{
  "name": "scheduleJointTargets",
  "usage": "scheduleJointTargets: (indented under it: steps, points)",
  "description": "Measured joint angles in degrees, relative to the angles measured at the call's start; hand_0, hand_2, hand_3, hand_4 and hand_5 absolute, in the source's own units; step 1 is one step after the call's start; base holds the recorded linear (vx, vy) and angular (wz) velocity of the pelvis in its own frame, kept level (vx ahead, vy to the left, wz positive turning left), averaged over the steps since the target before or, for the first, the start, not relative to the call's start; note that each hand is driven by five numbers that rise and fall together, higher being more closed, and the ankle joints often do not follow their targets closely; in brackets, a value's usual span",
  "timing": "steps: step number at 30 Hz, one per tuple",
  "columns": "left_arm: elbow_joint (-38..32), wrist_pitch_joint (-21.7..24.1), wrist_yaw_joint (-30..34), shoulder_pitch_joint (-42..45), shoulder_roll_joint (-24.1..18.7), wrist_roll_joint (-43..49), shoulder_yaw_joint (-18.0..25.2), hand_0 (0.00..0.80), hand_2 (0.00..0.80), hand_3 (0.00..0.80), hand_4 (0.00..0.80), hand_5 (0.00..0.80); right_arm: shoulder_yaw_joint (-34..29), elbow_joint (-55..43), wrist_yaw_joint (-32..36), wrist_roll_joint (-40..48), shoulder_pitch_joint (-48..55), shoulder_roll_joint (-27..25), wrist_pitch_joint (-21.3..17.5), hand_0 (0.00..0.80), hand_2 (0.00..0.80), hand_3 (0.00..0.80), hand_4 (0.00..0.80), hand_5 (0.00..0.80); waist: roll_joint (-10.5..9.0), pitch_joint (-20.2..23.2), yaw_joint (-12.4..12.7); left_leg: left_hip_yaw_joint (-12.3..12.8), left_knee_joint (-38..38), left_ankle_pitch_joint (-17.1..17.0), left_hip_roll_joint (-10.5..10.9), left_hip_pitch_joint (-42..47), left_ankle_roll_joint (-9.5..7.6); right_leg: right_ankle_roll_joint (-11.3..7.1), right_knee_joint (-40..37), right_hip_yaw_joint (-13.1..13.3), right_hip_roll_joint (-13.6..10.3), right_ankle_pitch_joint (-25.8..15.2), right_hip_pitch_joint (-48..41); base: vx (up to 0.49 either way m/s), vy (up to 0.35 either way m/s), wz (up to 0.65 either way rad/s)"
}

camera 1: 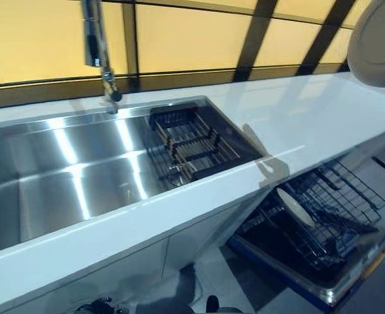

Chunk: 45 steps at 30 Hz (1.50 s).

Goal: Take plates into dishwasher

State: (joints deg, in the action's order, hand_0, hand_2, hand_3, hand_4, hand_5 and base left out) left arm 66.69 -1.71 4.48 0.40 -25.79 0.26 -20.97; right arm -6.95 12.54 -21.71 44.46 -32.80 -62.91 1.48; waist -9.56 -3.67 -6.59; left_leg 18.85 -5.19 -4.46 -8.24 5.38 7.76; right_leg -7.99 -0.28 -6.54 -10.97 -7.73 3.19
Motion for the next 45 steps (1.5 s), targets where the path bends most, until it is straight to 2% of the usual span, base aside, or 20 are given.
scheduleJointTargets:
  steps: [4,6,8,11,13,15,17,20,24,27,35,41,45]
  points:
    - [0.2,0.2,0.1,0.5,0.0,0.0,0.1,0.000,0.000,0.000,0.000,0.000,-2.6,-0.6,0.2,0.0,4.5,-1.3,0.0,0.800,0.800,0.800,0.800,0.800,0.88,0.0,-1.6,2.7,0.0,0.3,-0.5,0.9,0.40,0.43,-1.9,1.4,0.9,-1.3,0.8,-0.002,-0.152,-0.44]
    - [0.8,0.7,0.1,0.8,0.5,0.0,0.1,0.000,0.000,0.000,0.000,0.000,-3.7,-0.4,0.6,-0.1,6.3,-1.7,0.0,0.800,0.800,0.800,0.800,0.800,1.76,0.1,-2.4,3.1,0.0,0.4,-1.0,1.2,0.56,0.38,-3.6,1.2,1.3,-1.4,0.8,0.026,-0.168,-0.41]
    - [0.7,1.2,0.1,1.2,1.4,0.0,0.1,0.000,0.000,0.000,0.000,0.000,-3.9,-0.2,1.3,-2.4,7.3,-2.4,0.0,0.800,0.800,0.800,0.800,0.800,2.91,0.0,-2.3,4.6,0.0,0.7,-1.8,1.9,0.86,0.29,-4.6,0.1,1.6,-1.4,0.7,0.041,-0.174,-0.47]
    - [0.1,1.6,0.1,1.6,2.5,0.1,-0.1,0.000,0.000,0.000,0.000,0.000,-3.8,0.2,2.5,-7.3,8.2,-3.6,0.5,0.800,0.800,0.800,0.800,0.800,4.32,0.0,-2.5,4.9,0.0,1.1,-2.4,2.9,1.33,0.19,-4.8,-1.6,2.0,-1.8,0.4,0.037,-0.157,-0.23]
    - [-0.5,2.1,0.1,1.6,2.9,0.1,-0.3,0.000,0.000,0.000,0.000,0.000,-3.6,0.4,2.5,-11.5,8.2,-3.8,1.0,0.800,0.800,0.800,0.800,0.800,4.77,0.0,-2.4,4.9,0.0,1.2,-2.6,2.9,1.48,1.06,-4.8,-1.7,2.2,-2.7,0.6,-0.015,-0.123,-0.06]
    - [-1.3,2.4,0.1,1.3,3.3,0.1,-0.3,0.000,0.000,0.000,0.000,0.000,-3.5,0.4,2.5,-14.2,8.2,-4.3,1.3,0.800,0.800,0.800,0.800,0.800,5.33,-0.1,-2.3,4.9,0.0,1.2,-2.6,1.9,1.46,1.11,-4.8,-1.6,2.3,-2.7,1.4,-0.102,-0.090,-0.01]
    - [-2.1,2.6,-0.2,1.0,3.3,0.0,-1.3,0.000,0.000,0.000,0.000,0.000,-0.9,0.8,2.4,-16.5,7.1,-5.4,1.4,0.800,0.800,0.800,0.800,0.800,5.84,-0.4,-2.3,4.9,0.3,1.1,-2.3,0.8,1.37,2.07,-4.6,-1.1,2.2,-3.6,2.8,-0.139,-0.061,-0.02]
    - [-2.6,3.0,-0.5,-0.8,3.8,-0.7,-2.6,0.000,0.000,0.000,0.000,0.000,1.6,1.3,2.3,-18.1,4.6,-5.5,1.6,0.800,0.800,0.800,0.800,0.800,7.18,-2.1,-2.2,4.9,0.4,0.9,-2.1,-0.9,1.19,2.10,-4.6,-0.6,2.2,-4.3,4.7,-0.097,-0.063,-0.06]
    - [-4.4,3.3,-1.1,-2.7,5.6,-2.3,-3.2,0.000,0.000,0.000,0.000,0.000,3.0,2.1,1.6,-20.6,2.0,-5.6,1.7,0.800,0.800,0.800,0.800,0.800,10.29,-5.2,-2.1,4.3,0.3,0.9,-2.1,-2.6,1.10,2.14,-4.6,-0.8,2.2,-4.3,6.2,-0.052,-0.045,0.03]
    - [-4.7,3.4,-1.8,-4.2,6.9,-2.3,-3.8,0.000,0.000,0.000,0.000,0.000,4.0,4.9,1.6,-22.3,-0.3,-5.7,2.2,0.800,0.800,0.800,0.800,0.800,12.58,-7.3,-2.1,2.8,0.4,0.8,-2.1,-3.9,1.02,2.16,-4.6,-1.1,2.2,-4.2,7.2,-0.043,-0.036,0.04]
    - [-7.0,3.7,-1.9,-7.1,7.9,-4.6,-4.9,0.000,0.000,0.000,0.000,0.000,8.8,7.3,3.7,-24.8,-5.0,-5.9,2.3,0.800,0.800,0.800,0.800,0.800,17.06,-13.1,-1.9,-0.5,0.4,0.5,-2.2,-7.6,0.54,2.24,-4.4,-2.0,2.1,-4.2,10.4,-0.053,-0.063,0.05]
    - [-9.2,3.8,-2.3,-8.9,8.2,-6.1,-4.9,0.000,0.000,0.000,0.000,0.000,9.9,8.4,4.9,-24.8,-6.8,-5.7,2.3,0.800,0.800,0.800,0.800,0.800,19.14,-17.1,-1.8,-2.0,0.4,-0.2,-2.0,-9.5,-0.02,2.52,-2.4,-2.5,1.7,-3.6,12.6,-0.060,-0.075,0.06]
    - [-9.6,4.4,-2.3,-9.8,8.4,-6.2,-4.9,0.000,0.000,0.000,0.000,0.000,9.9,10.9,4.9,-26.1,-8.1,-5.6,2.4,0.800,0.800,0.800,0.800,0.800,20.02,-18.5,-1.6,-2.5,0.4,-0.7,-1.8,-10.2,-0.64,2.45,2.1,-2.7,1.0,-1.2,14.9,-0.034,-0.046,0.09]
